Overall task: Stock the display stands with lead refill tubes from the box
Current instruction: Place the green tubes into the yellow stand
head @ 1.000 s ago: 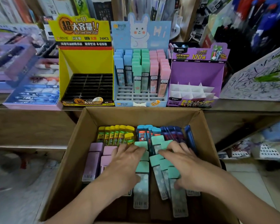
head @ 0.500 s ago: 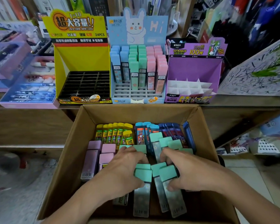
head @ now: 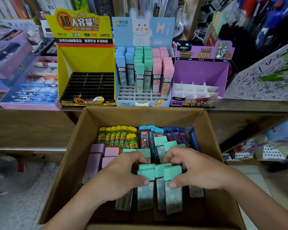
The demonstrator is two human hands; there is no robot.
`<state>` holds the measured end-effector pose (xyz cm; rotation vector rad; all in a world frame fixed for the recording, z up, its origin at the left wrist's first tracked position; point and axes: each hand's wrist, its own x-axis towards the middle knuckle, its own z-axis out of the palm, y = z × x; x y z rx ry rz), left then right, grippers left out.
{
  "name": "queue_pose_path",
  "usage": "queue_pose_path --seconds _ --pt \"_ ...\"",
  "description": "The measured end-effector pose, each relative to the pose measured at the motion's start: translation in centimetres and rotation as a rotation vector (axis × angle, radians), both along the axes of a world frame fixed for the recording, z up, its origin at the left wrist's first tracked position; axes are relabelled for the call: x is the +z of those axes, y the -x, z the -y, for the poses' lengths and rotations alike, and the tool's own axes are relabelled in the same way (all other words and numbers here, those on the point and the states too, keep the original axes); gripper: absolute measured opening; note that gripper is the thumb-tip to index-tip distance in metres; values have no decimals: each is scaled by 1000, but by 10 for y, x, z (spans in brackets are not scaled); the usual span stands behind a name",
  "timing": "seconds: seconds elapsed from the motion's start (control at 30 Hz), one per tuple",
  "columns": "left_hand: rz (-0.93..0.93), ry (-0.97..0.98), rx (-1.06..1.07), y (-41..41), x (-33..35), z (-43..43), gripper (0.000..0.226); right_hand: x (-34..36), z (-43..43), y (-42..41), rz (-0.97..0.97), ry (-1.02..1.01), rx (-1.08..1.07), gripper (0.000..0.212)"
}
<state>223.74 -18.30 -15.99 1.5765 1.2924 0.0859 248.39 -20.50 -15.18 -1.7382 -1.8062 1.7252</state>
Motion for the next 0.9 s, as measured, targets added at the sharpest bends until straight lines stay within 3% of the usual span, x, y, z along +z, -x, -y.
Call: queue_pose_path --seconds 0.3,0.53,0.9 --pt "457 233 380 14 12 -3 11 5 -6 1 -373 126 -246 40" --pt "655 474 597 9 18 5 44 15 -9 16 -596 312 -329 53" --pt "751 653 665 10 15 4 51 23 -15 48 -699 382 -343 54"
